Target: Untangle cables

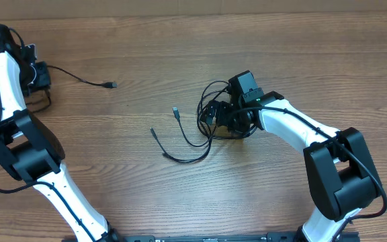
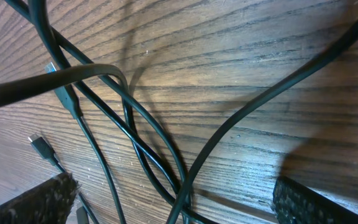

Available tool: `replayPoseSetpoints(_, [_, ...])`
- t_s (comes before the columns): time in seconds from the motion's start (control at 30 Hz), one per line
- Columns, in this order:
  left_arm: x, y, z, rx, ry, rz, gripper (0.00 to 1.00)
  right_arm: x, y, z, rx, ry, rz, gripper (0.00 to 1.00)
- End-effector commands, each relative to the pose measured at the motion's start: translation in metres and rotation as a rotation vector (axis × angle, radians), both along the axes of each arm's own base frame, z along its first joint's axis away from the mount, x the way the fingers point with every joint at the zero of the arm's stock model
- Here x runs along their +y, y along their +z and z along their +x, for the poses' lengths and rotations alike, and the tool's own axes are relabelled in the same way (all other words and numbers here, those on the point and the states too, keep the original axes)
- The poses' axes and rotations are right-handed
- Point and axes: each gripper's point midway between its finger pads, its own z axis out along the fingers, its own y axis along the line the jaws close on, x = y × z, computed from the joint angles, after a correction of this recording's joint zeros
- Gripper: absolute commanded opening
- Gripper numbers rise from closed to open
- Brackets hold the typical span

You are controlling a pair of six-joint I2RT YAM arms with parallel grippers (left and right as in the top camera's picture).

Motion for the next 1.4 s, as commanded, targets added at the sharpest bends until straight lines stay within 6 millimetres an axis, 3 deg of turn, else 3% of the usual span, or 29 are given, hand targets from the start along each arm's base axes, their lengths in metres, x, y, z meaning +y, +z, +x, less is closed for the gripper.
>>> replayPoseSetpoints(0.0, [0.008, -0.001, -0.011, 0.018, 0.019, -0.012, 0.40, 0.001, 0.006, 0.009, -0.029, -0.002, 0.002, 1.00])
replayPoseSetpoints(0.1, [0.012, -0.002, -0.020, 0.039, 0.082, -0.033, 0.39, 0.001, 0.006, 0.009, -0.029, -0.002, 0.002, 1.00])
replayPoseSetpoints(0.3, [0.009, -0.020, -0.042, 0.110, 0.155, -0.079, 0.25, 0.001, 0.006, 0.009, -0.029, -0.002, 0.002, 1.00])
replayPoseSetpoints(0.53, [0.005, -0.067, -0.082, 0.254, 0.272, -0.080, 0.18, 0.001, 0.006, 0.009, -0.029, -0.002, 0.002, 1.00])
replayPoseSetpoints(0.73, [-0.005, -0.108, -0.112, 0.318, 0.356, -0.115, 0.20, 0.001, 0.006, 0.009, -0.029, -0.002, 0.002, 1.00])
replayPoseSetpoints(0.87, [-0.007, -0.118, -0.119, 0.312, 0.386, -0.161, 0.17, 0.001, 0.006, 0.009, -0.029, -0.002, 0.002, 1.00])
replayPoseSetpoints(0.93, [-0.008, -0.114, -0.116, 0.292, 0.393, -0.194, 0.19, 0.001, 0.006, 0.009, -0.029, -0.002, 0.002, 1.00])
replayPoseSetpoints(1.2, [-0.012, -0.034, -0.078, 0.072, 0.380, -0.302, 0.25, 0.001, 0.006, 0.009, -0.029, -0.002, 0.002, 1.00])
replayPoseSetpoints(1.27, [-0.012, -0.014, -0.075, 0.026, 0.377, -0.290, 0.23, 0.001, 0.006, 0.009, -0.029, -0.002, 0.002, 1.00])
replayPoseSetpoints(1.37, [-0.010, 0.014, -0.074, -0.036, 0.374, -0.263, 0.07, 0.001, 0.006, 0.009, -0.029, -0.002, 0.002, 1.00])
